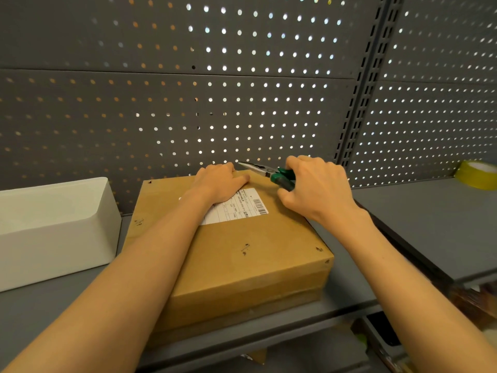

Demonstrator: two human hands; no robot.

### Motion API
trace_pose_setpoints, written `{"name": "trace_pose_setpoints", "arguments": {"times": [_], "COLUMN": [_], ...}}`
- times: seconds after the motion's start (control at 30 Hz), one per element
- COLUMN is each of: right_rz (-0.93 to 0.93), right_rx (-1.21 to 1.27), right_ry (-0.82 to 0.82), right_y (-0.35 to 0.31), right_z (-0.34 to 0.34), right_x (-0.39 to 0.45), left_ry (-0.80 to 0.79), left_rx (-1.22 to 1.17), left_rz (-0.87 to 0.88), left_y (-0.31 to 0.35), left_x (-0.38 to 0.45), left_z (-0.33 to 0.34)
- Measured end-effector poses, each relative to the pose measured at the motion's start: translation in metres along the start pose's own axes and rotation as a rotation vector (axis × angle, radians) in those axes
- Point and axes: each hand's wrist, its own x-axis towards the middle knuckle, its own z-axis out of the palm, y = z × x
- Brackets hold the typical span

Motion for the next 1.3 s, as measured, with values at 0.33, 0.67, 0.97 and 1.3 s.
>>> {"name": "trace_pose_setpoints", "arguments": {"times": [0.33, 0.67, 0.97, 1.3], "right_rz": [0.026, 0.076, 0.051, -0.076], "right_rx": [0.042, 0.154, 0.234, 0.338], "right_ry": [0.043, 0.046, 0.051, 0.057], "right_y": [-0.001, -0.005, -0.019, -0.085], "right_z": [-0.013, -0.022, -0.031, -0.037], "right_x": [-0.006, -0.006, 0.003, 0.029], "left_ry": [-0.001, 0.046, 0.188, 0.363], "left_rx": [0.002, 0.021, 0.252, 0.301], "left_rz": [-0.014, -0.018, 0.076, -0.059], "left_y": [0.000, 0.003, -0.011, -0.074], "left_x": [0.000, -0.006, -0.030, -0.089], "left_z": [-0.002, -0.009, -0.031, -0.087]}}
